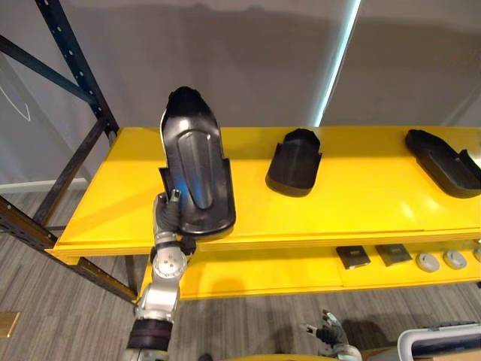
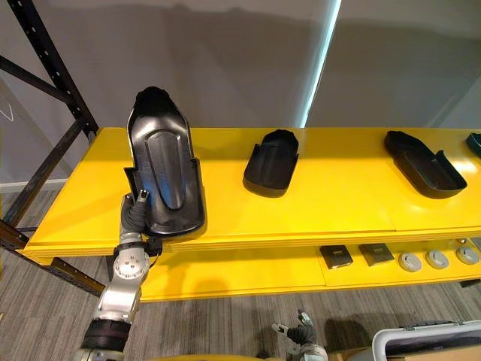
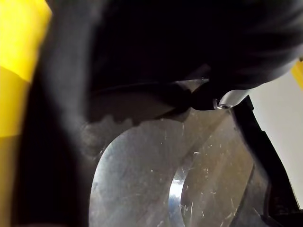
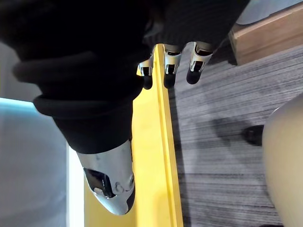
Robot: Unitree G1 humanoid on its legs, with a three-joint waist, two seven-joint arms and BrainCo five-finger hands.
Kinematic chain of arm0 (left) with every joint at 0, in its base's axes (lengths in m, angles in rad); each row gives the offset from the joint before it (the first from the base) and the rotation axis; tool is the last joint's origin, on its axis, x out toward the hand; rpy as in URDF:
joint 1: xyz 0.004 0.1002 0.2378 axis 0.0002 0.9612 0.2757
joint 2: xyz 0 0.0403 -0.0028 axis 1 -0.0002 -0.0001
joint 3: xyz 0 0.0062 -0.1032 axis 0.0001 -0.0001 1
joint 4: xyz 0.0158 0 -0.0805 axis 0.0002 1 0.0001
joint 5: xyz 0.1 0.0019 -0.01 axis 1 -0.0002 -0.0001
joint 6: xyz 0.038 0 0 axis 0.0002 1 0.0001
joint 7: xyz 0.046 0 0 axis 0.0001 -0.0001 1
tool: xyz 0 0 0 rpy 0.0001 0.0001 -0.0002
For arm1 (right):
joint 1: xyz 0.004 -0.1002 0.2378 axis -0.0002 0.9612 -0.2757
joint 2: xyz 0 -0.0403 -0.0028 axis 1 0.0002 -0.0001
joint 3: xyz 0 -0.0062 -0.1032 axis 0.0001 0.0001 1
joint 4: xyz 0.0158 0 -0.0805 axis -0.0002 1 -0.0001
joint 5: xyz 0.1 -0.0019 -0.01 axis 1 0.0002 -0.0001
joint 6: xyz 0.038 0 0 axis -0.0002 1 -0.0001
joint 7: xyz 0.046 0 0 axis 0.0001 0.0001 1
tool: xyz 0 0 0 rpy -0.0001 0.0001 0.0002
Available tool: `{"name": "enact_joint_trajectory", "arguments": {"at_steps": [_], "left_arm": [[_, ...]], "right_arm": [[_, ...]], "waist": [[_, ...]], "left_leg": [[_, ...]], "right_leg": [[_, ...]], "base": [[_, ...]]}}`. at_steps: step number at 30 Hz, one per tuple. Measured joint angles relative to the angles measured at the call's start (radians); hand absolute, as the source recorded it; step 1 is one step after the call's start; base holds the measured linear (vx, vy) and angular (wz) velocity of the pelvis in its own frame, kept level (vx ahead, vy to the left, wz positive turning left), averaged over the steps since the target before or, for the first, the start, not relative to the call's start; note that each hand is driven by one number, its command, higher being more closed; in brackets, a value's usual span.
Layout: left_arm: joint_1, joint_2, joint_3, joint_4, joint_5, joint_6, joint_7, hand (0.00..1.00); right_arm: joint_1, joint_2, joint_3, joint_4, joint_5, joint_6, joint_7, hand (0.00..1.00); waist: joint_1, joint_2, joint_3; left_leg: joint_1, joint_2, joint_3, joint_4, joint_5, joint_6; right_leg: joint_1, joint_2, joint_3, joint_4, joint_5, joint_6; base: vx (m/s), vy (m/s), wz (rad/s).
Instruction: Walk over and take plastic housings, then place them on the shelf
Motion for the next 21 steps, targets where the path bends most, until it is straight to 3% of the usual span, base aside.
{"name": "enact_joint_trajectory", "arguments": {"at_steps": [9,14,15,21], "left_arm": [[-0.148,0.089,0.045,0.206,0.006,0.066,-0.001,1.00],[-0.216,0.099,0.070,0.246,0.012,0.086,0.000,1.00],[-0.224,0.099,0.070,0.250,0.019,0.086,0.000,0.00],[-0.299,0.111,0.070,0.296,0.035,0.086,0.006,0.00]], "right_arm": [[-0.002,-0.001,0.006,0.004,-0.003,0.000,0.023,0.00],[-0.008,0.003,0.006,0.004,-0.011,-0.001,0.023,0.00],[-0.008,0.003,0.006,0.004,-0.012,-0.001,0.023,0.00],[-0.021,0.003,0.006,0.019,-0.018,-0.005,0.024,0.00]], "waist": [[-0.003,-0.019,0.019],[-0.004,-0.024,0.031],[-0.005,-0.024,0.031],[-0.009,-0.025,0.037]], "left_leg": [[-0.016,-0.007,-0.002,-0.029,0.020,0.003],[-0.029,-0.007,-0.003,-0.031,0.024,0.003],[-0.029,-0.007,-0.002,-0.033,0.024,0.003],[-0.026,-0.007,0.004,-0.041,0.024,0.003]], "right_leg": [[-0.023,0.000,0.012,-0.026,0.025,0.004],[-0.035,0.001,0.014,-0.026,0.026,0.003],[-0.035,0.001,0.018,-0.027,0.026,0.003],[-0.039,0.003,0.026,-0.028,0.026,0.003]], "base": [[-0.03,0.002,-0.03],[0.01,0.000,0.01],[0.04,0.003,0.01],[0.02,0.003,-0.02]]}}
